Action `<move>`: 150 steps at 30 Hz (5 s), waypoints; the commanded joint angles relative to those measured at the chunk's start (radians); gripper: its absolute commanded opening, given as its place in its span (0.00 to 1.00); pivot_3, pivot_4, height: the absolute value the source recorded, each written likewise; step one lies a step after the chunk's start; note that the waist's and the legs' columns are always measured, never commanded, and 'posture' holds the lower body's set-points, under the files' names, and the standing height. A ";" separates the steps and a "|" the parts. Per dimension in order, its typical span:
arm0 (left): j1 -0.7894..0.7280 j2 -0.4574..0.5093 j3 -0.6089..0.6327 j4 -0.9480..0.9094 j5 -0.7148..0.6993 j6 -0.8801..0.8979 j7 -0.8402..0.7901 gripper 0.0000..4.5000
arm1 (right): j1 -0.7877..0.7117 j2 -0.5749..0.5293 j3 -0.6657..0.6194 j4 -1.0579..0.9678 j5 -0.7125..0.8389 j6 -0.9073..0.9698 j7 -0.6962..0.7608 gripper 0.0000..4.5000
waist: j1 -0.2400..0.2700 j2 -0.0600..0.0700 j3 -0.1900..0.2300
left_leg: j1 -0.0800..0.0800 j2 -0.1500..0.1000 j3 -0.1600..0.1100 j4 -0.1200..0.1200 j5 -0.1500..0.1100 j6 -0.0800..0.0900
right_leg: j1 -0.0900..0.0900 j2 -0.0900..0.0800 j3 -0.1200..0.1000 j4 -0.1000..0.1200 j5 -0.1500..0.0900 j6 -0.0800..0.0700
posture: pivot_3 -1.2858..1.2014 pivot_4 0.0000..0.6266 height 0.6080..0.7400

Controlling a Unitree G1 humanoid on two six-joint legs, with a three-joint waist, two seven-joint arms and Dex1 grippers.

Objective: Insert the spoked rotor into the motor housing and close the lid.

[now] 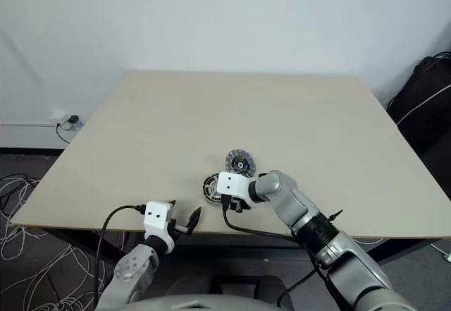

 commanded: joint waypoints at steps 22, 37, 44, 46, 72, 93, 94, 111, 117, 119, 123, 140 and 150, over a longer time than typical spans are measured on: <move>0.009 -0.020 0.002 -0.067 -0.006 0.010 0.022 1.00 | -0.031 0.019 0.003 0.010 -0.021 -0.001 0.019 0.01 | 0.001 0.002 -0.003 | 0.001 0.000 0.000 0.000 0.000 0.000 | 0.001 0.000 0.000 0.001 0.000 0.000 | 0.52 0.00 1.00; 0.006 -0.021 -0.005 -0.062 -0.008 0.009 0.018 1.00 | -0.036 0.014 -0.009 -0.017 -0.008 0.019 0.015 0.23 | 0.000 0.002 -0.003 | 0.001 0.000 0.000 0.000 0.000 0.000 | 0.001 0.000 0.000 0.001 0.000 0.000 | 0.52 0.00 1.00; 0.008 -0.022 -0.005 -0.060 -0.009 0.007 0.018 1.00 | -0.046 0.020 -0.003 -0.011 -0.016 0.026 -0.002 0.51 | -0.001 0.002 -0.003 | 0.001 0.000 0.000 0.000 0.000 0.000 | 0.000 0.000 0.000 0.001 0.000 0.000 | 0.52 0.00 1.00; 0.009 -0.023 -0.005 -0.060 -0.009 0.006 0.019 1.00 | -0.050 0.021 0.000 -0.007 -0.017 0.029 0.001 0.51 | -0.001 0.002 -0.003 | 0.001 0.000 0.000 0.000 0.000 0.000 | 0.000 0.000 0.000 0.001 0.000 0.000 | 0.52 0.00 1.00; 0.021 -0.027 -0.004 -0.058 -0.010 0.000 0.020 1.00 | -0.128 0.024 0.110 0.057 -0.138 0.109 0.056 0.02 | -0.008 0.001 -0.006 | 0.002 0.000 0.000 0.001 0.000 0.000 | 0.001 0.000 0.000 0.003 0.001 0.000 | 0.52 0.00 1.00; 0.024 -0.030 -0.018 -0.058 -0.013 0.016 0.003 1.00 | 0.082 -0.158 -0.075 -0.346 -0.059 0.469 0.019 0.02 | 0.039 0.001 -0.006 | -0.004 -0.002 0.000 0.002 -0.001 0.001 | -0.002 -0.003 -0.002 -0.002 0.001 0.000 | 0.52 0.00 1.00; 0.024 -0.029 -0.019 -0.059 -0.013 0.017 0.003 1.00 | 0.087 -0.170 -0.078 -0.361 -0.053 0.477 0.019 0.02 | 0.041 0.001 -0.005 | -0.006 -0.002 0.000 0.002 -0.001 0.001 | -0.003 -0.004 -0.002 -0.002 0.001 0.000 | 0.52 0.00 1.00; 0.013 -0.019 -0.030 -0.106 -0.016 0.071 -0.004 1.00 | 0.117 -0.343 -0.004 -0.462 -0.038 0.313 0.048 0.02 | 0.033 -0.002 -0.003 | -0.009 -0.001 0.000 0.004 -0.001 0.002 | -0.005 -0.003 -0.003 -0.003 0.000 0.002 | 0.52 0.00 1.00; 0.004 -0.010 -0.033 -0.127 -0.009 0.084 -0.005 1.00 | 0.098 -0.301 0.024 -0.425 -0.052 0.295 0.040 0.02 | 0.032 -0.005 -0.001 | -0.008 -0.001 0.000 0.005 -0.001 0.002 | -0.004 -0.003 -0.003 -0.002 0.000 0.002 | 0.52 0.00 1.00; -0.008 -0.004 -0.038 -0.131 -0.003 0.084 -0.008 1.00 | 0.091 -0.288 0.032 -0.408 -0.058 0.280 0.039 0.02 | 0.031 -0.005 -0.001 | -0.008 -0.001 0.000 0.005 -0.001 0.002 | -0.004 -0.003 -0.003 -0.002 0.000 0.002 | 0.52 0.00 1.00; -0.030 0.007 -0.049 -0.149 -0.001 0.094 -0.017 1.00 | 0.078 -0.262 0.040 -0.387 -0.068 0.268 0.037 0.02 | 0.028 -0.006 -0.001 | -0.008 -0.001 0.000 0.005 -0.001 0.002 | -0.004 -0.003 -0.003 -0.002 0.000 0.002 | 0.52 0.00 1.00; -0.192 0.107 -0.140 0.009 0.018 0.016 -0.211 1.00 | 0.078 -0.265 0.016 -0.403 -0.072 0.246 0.044 0.02 | 0.008 -0.005 -0.002 | -0.008 -0.001 0.000 0.005 0.000 0.001 | -0.004 -0.002 -0.003 -0.001 0.001 0.002 | 0.52 0.00 1.00; -0.243 0.123 -0.192 0.080 0.043 -0.037 -0.288 1.00 | 0.061 -0.256 0.000 -0.397 -0.055 0.230 0.052 0.45 | 0.007 -0.004 -0.003 | -0.008 -0.001 0.000 0.006 0.000 0.001 | -0.004 -0.002 -0.002 -0.001 0.001 0.002 | 0.52 0.00 1.00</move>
